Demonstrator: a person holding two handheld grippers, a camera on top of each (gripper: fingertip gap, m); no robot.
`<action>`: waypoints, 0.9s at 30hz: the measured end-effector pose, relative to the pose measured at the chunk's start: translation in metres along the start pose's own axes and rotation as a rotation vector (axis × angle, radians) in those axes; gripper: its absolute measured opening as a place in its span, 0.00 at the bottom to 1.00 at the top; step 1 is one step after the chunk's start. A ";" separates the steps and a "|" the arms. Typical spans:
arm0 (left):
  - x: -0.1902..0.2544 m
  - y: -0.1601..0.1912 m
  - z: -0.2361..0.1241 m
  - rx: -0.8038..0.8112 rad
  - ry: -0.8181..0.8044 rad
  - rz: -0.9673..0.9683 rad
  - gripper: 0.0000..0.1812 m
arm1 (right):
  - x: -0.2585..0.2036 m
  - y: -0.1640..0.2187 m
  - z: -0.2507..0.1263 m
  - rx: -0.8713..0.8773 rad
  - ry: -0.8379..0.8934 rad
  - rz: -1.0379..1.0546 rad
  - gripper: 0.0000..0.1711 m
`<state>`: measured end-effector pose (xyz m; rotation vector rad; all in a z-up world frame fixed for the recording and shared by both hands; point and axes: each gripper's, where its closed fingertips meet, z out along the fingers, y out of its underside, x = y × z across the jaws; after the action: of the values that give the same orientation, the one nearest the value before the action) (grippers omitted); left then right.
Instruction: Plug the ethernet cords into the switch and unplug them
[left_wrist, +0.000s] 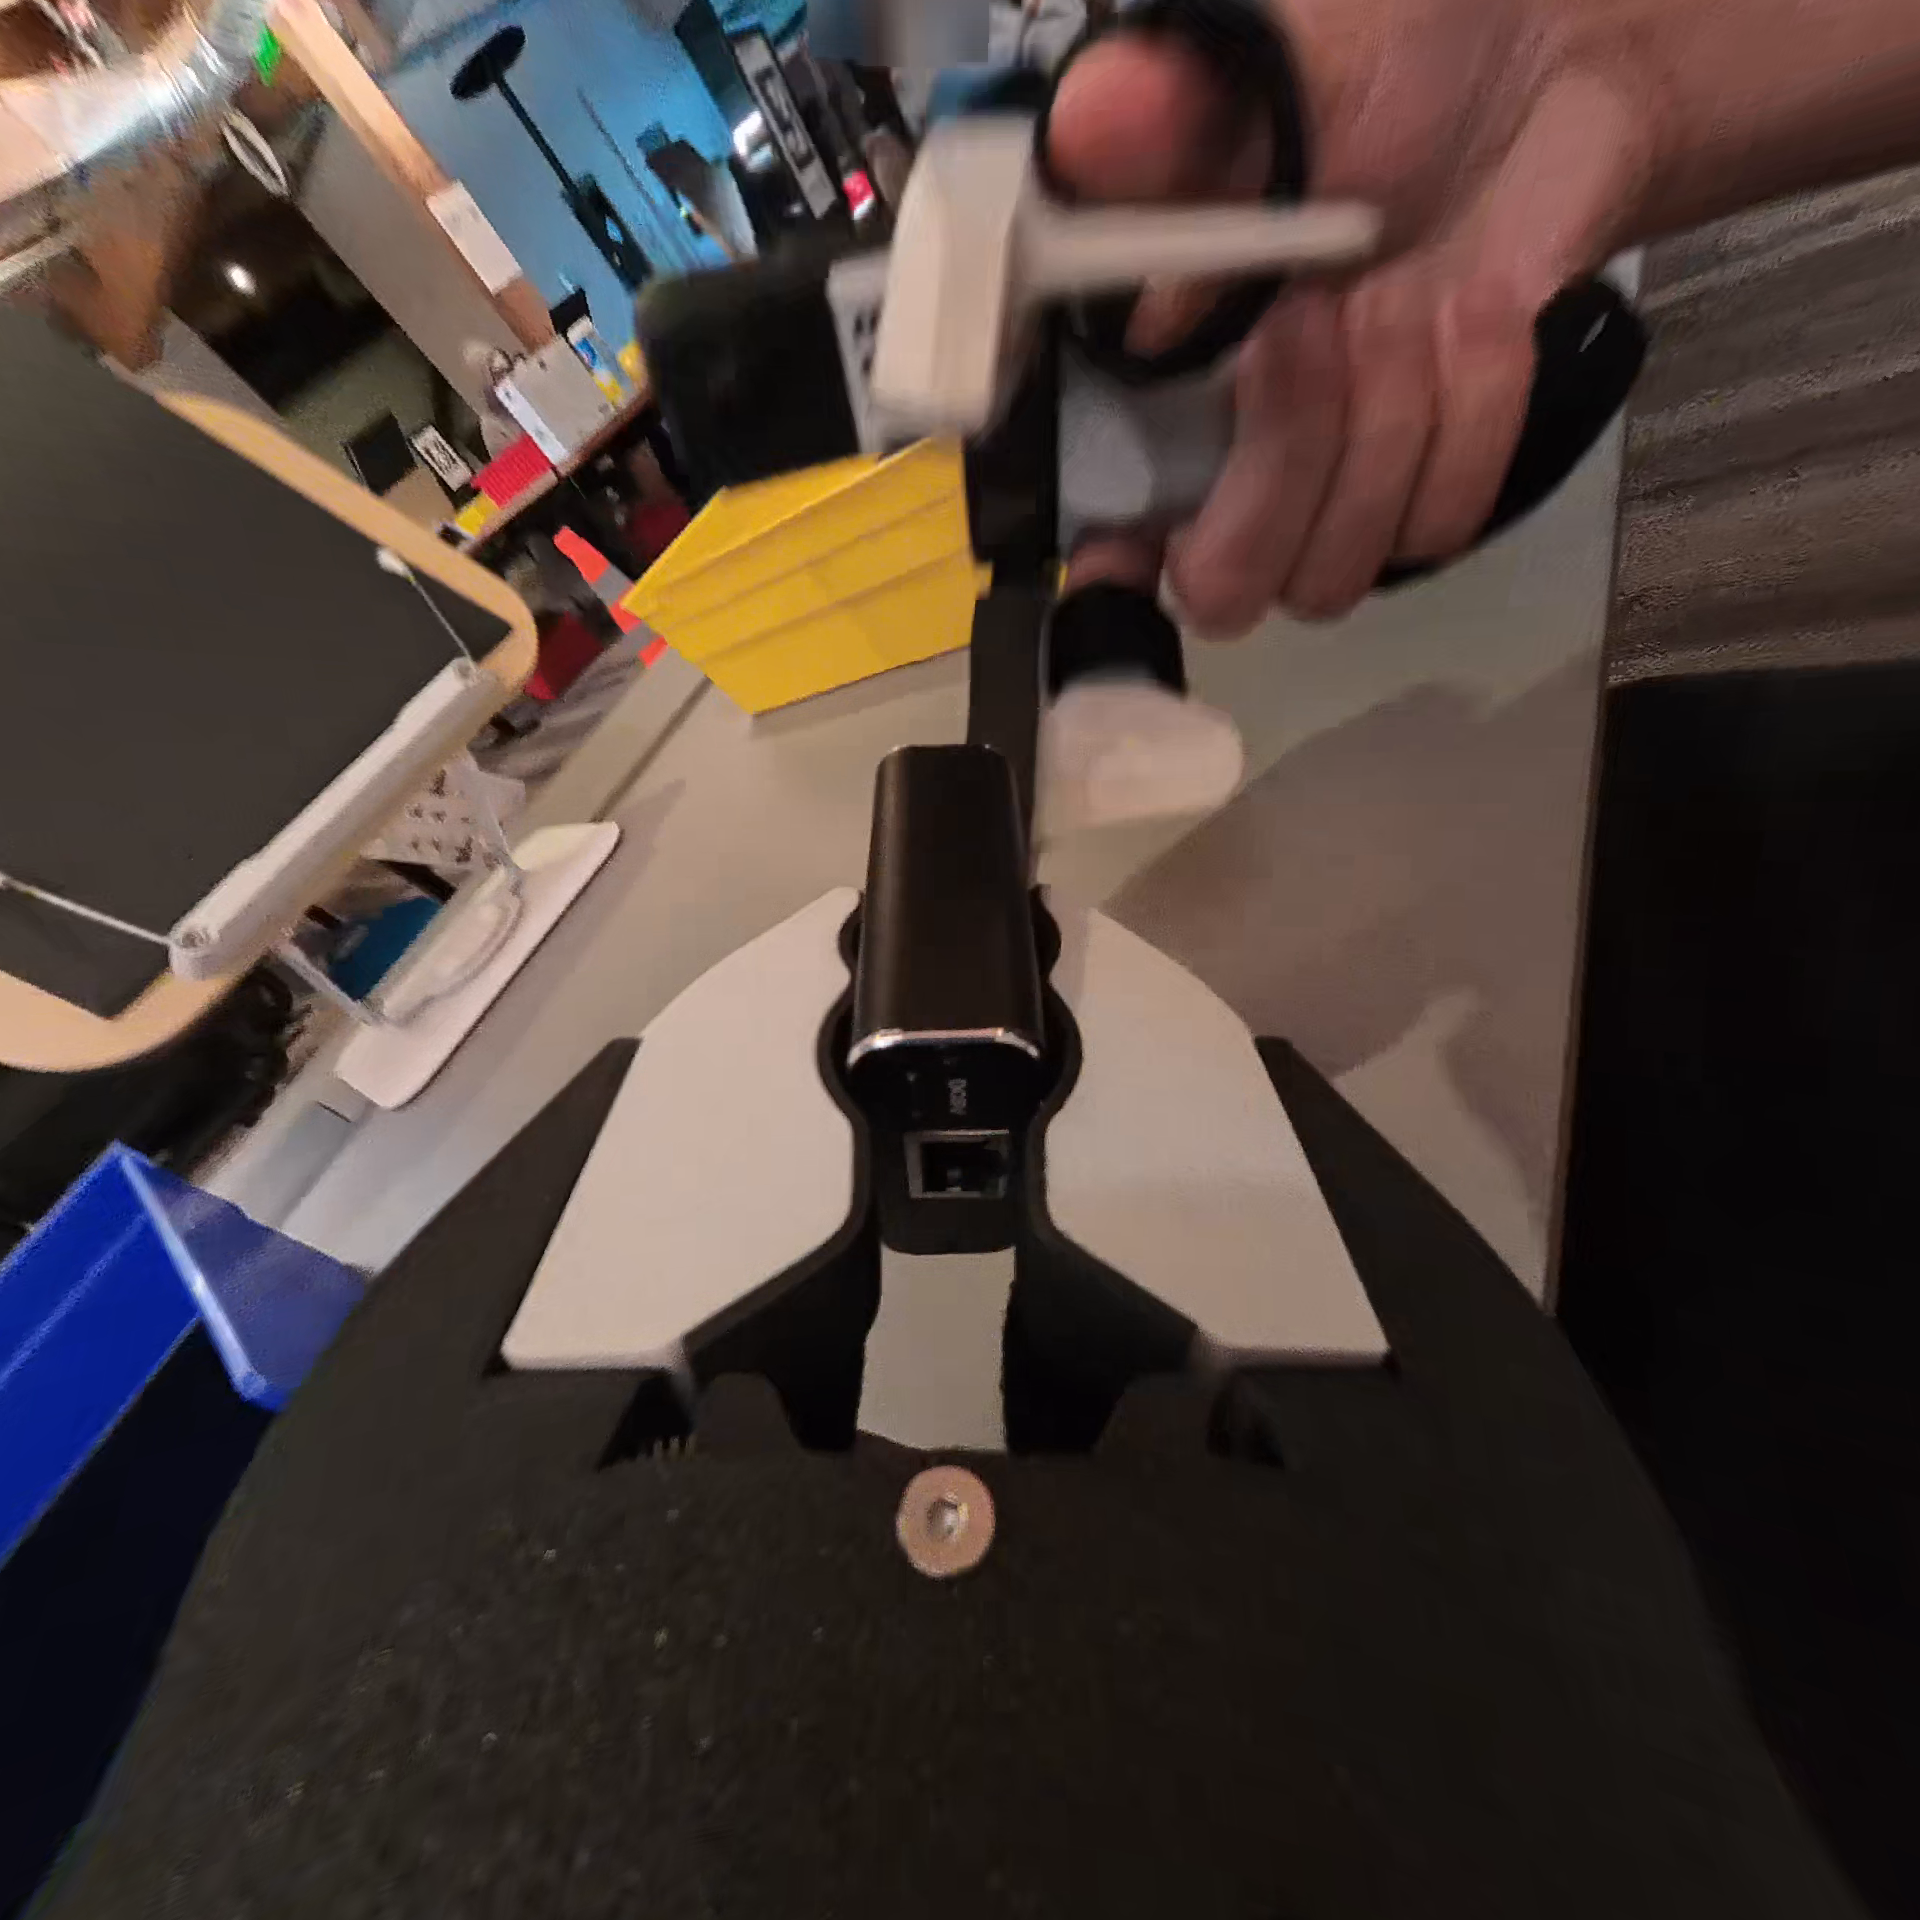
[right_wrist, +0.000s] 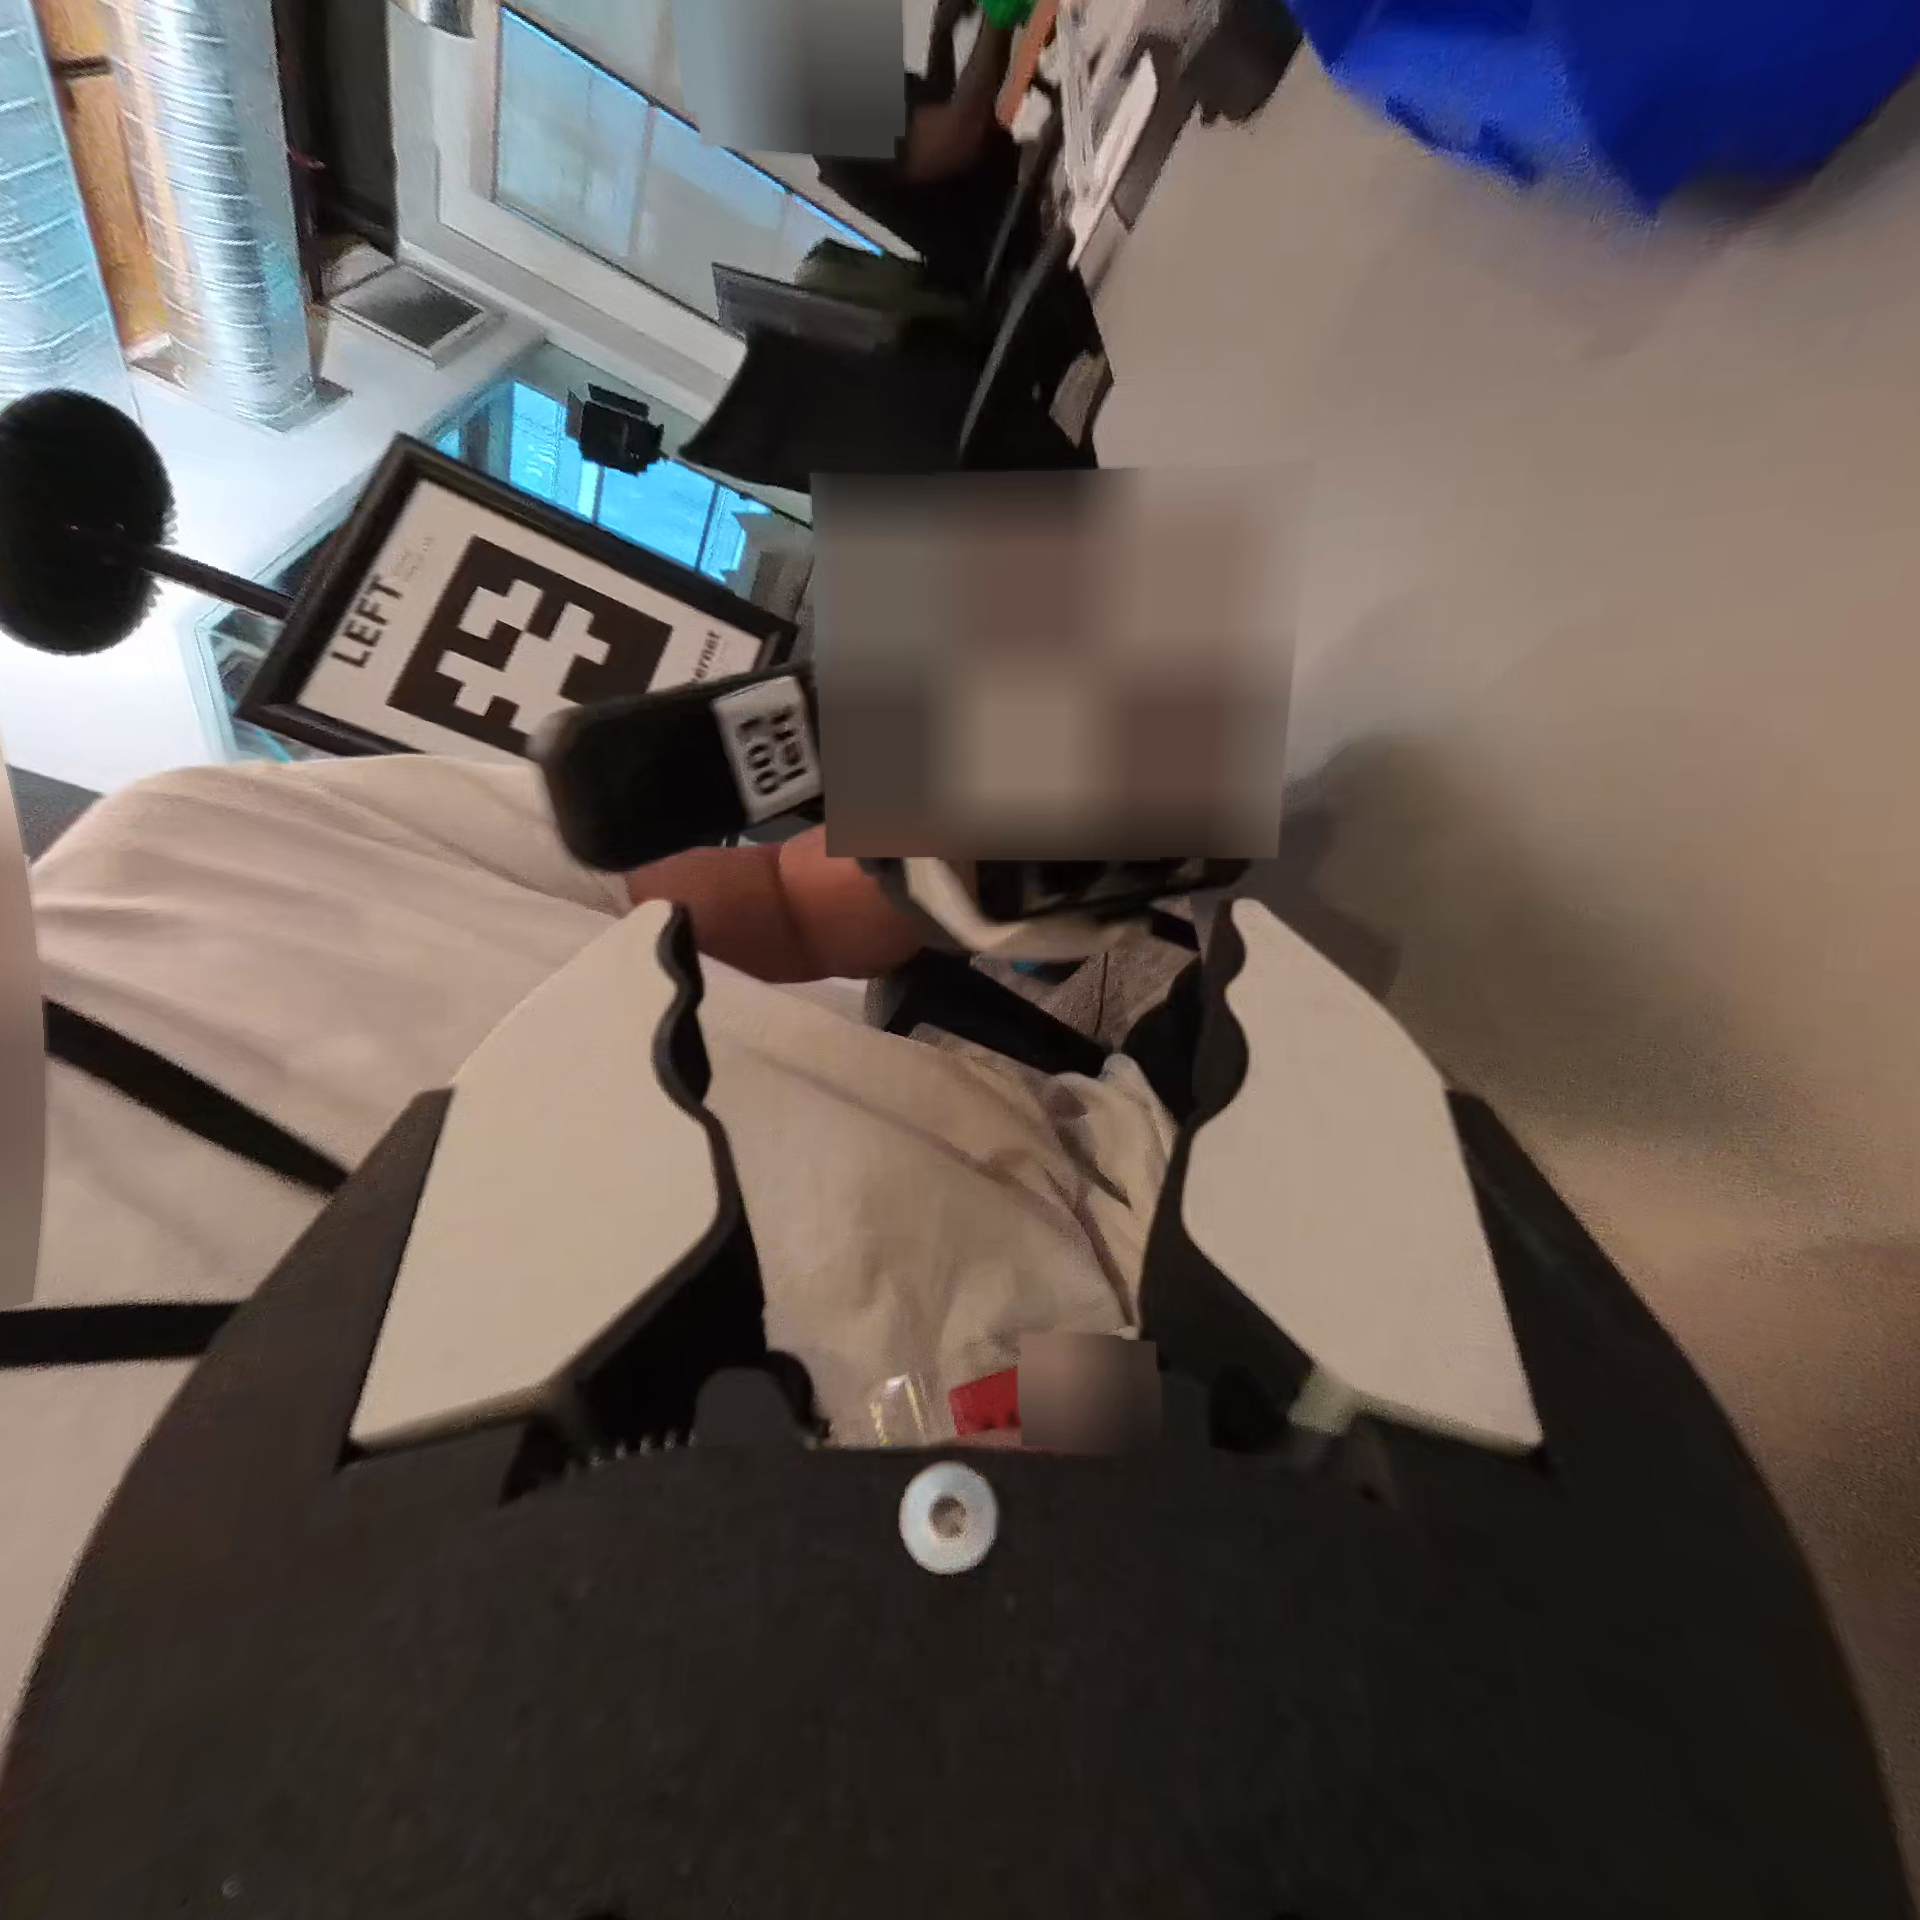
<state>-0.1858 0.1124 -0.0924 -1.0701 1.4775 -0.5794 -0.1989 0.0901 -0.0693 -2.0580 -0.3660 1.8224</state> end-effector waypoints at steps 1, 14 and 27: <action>0.002 -0.004 -0.001 0.015 -0.006 0.019 0.14 | 0.007 0.001 0.010 -0.003 0.007 0.004 0.55; 0.003 0.002 -0.007 -0.063 -0.052 -0.143 0.28 | 0.034 -0.020 -0.022 -0.017 0.315 -0.189 0.37; -0.026 0.029 -0.009 -0.060 -0.015 -0.633 0.21 | 0.182 -0.175 -0.429 -0.072 1.496 -0.009 0.37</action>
<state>-0.2050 0.1461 -0.1017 -1.5977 1.1319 -0.9651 0.2577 0.2820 -0.1143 -2.7352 0.0147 -0.0781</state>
